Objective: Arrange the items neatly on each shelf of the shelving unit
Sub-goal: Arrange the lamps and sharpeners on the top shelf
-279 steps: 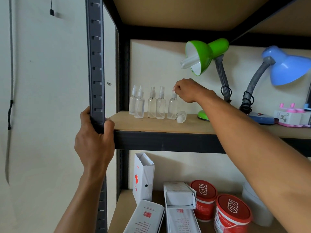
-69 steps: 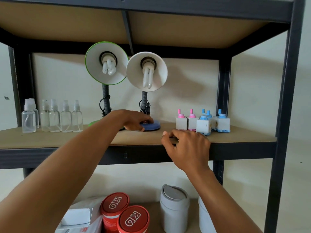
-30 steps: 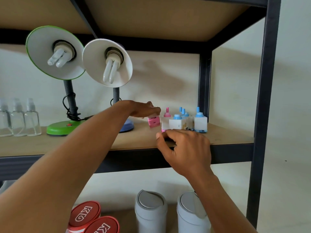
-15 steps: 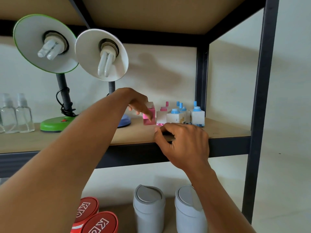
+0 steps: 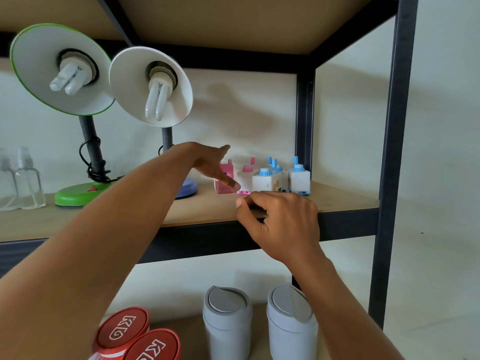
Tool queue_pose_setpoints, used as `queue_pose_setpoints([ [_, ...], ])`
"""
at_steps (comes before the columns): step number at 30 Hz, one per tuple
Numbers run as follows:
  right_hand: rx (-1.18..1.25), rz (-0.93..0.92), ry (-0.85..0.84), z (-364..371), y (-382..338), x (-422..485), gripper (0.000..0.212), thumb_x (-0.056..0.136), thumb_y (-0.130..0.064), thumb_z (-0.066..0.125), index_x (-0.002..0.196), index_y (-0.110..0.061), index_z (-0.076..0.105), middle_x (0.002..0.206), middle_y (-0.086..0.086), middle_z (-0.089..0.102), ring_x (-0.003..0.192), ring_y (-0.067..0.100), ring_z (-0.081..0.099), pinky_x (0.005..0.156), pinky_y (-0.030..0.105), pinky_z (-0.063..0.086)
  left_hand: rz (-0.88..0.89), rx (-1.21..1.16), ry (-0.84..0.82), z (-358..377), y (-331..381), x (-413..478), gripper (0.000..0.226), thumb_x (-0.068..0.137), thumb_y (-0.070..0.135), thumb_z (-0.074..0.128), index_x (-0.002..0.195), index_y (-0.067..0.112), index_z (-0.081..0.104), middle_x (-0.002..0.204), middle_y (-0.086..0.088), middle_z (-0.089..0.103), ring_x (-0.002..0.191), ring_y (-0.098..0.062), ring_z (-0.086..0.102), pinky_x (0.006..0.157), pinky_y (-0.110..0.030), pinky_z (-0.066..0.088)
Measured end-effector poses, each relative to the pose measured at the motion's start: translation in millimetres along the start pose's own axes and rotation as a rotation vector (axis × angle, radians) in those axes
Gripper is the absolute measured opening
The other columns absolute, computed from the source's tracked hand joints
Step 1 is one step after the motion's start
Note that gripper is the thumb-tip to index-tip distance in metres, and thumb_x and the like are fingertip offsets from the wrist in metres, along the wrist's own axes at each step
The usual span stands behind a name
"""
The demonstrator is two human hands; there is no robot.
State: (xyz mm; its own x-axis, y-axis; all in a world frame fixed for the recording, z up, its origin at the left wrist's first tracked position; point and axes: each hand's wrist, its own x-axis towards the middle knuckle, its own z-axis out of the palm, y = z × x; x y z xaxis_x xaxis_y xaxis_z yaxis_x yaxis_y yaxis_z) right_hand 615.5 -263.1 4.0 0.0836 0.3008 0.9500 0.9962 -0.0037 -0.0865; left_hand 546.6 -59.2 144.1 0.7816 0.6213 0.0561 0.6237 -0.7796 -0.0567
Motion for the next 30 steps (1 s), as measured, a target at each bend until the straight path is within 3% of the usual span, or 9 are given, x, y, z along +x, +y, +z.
queue_pose_setpoints([
  [2,0.010,-0.012,-0.009,-3,1,-1,0.047,0.099,-0.060,0.042,0.081,-0.029,0.073,0.072,-0.014,0.071,0.067,0.005,0.061,0.062,0.019,0.039,0.119,0.031,0.089,-3,9,-7,0.136,0.065,0.075,0.074,0.159,0.029,-0.014,0.169,0.001,0.004,0.154,-0.027,0.015,0.124,-0.046,0.020],
  [6,0.011,-0.049,0.002,-10,6,-4,0.043,0.100,-0.055,0.046,0.083,-0.028,0.075,0.072,-0.013,0.071,0.067,0.005,0.060,0.059,0.017,0.036,0.317,0.189,0.184,1,20,1,0.109,0.064,0.078,0.073,0.154,0.036,0.028,0.164,0.008,0.026,0.151,-0.021,0.020,0.125,-0.046,0.007],
  [8,0.000,-0.065,0.016,-9,7,-6,0.042,0.100,-0.053,0.048,0.083,-0.026,0.075,0.073,-0.011,0.072,0.070,0.007,0.063,0.061,0.020,0.040,0.293,0.235,0.137,5,27,6,0.111,0.059,0.084,0.070,0.152,0.036,0.032,0.160,0.010,0.033,0.149,-0.023,0.026,0.125,-0.051,0.014],
  [12,-0.010,-0.069,0.043,-6,8,-8,0.042,0.101,-0.051,0.047,0.083,-0.025,0.075,0.074,-0.011,0.073,0.070,0.005,0.063,0.067,0.022,0.041,0.236,0.243,0.108,1,43,13,0.106,0.073,0.065,0.078,0.156,0.025,0.026,0.157,0.003,0.038,0.141,-0.024,0.039,0.116,-0.045,0.035],
  [16,-0.022,-0.080,0.063,-3,11,-10,0.041,0.101,-0.050,0.046,0.084,-0.027,0.075,0.074,-0.012,0.072,0.070,0.003,0.061,0.071,0.023,0.037,0.209,0.251,0.076,-2,51,22,0.097,0.078,0.046,0.083,0.154,0.023,0.027,0.147,-0.001,0.047,0.103,-0.021,0.064,0.093,-0.040,0.054],
  [19,-0.021,-0.092,0.070,-1,13,-10,0.041,0.101,-0.049,0.046,0.085,-0.027,0.075,0.076,-0.013,0.072,0.071,0.003,0.061,0.072,0.024,0.038,0.180,0.203,0.113,-6,51,23,0.083,0.082,0.034,0.082,0.146,0.019,0.031,0.137,-0.004,0.051,0.073,-0.011,0.055,0.062,-0.027,0.046],
  [21,-0.024,-0.100,0.068,0,14,-10,0.040,0.101,-0.049,0.046,0.086,-0.027,0.075,0.077,-0.013,0.072,0.072,0.003,0.061,0.072,0.025,0.040,0.189,0.173,0.122,-9,49,22,0.082,0.080,0.038,0.084,0.142,0.018,0.034,0.138,-0.003,0.052,0.082,-0.015,0.057,0.067,-0.028,0.045],
  [25,-0.031,-0.097,0.073,0,13,-10,0.042,0.102,-0.050,0.044,0.087,-0.027,0.076,0.079,-0.013,0.074,0.074,0.003,0.063,0.075,0.024,0.037,0.196,0.145,0.131,-21,37,18,0.086,0.071,0.056,0.083,0.141,0.021,0.048,0.140,0.003,0.056,0.120,-0.019,0.056,0.104,-0.038,0.048],
  [30,-0.036,-0.104,0.081,-1,13,-11,0.041,0.102,-0.050,0.045,0.086,-0.027,0.075,0.081,-0.013,0.075,0.079,0.003,0.065,0.076,0.024,0.037,0.174,0.078,0.119,-22,27,13,0.083,0.080,0.068,0.068,0.147,0.023,0.051,0.146,0.005,0.055,0.130,-0.019,0.054,0.111,-0.039,0.043],
])
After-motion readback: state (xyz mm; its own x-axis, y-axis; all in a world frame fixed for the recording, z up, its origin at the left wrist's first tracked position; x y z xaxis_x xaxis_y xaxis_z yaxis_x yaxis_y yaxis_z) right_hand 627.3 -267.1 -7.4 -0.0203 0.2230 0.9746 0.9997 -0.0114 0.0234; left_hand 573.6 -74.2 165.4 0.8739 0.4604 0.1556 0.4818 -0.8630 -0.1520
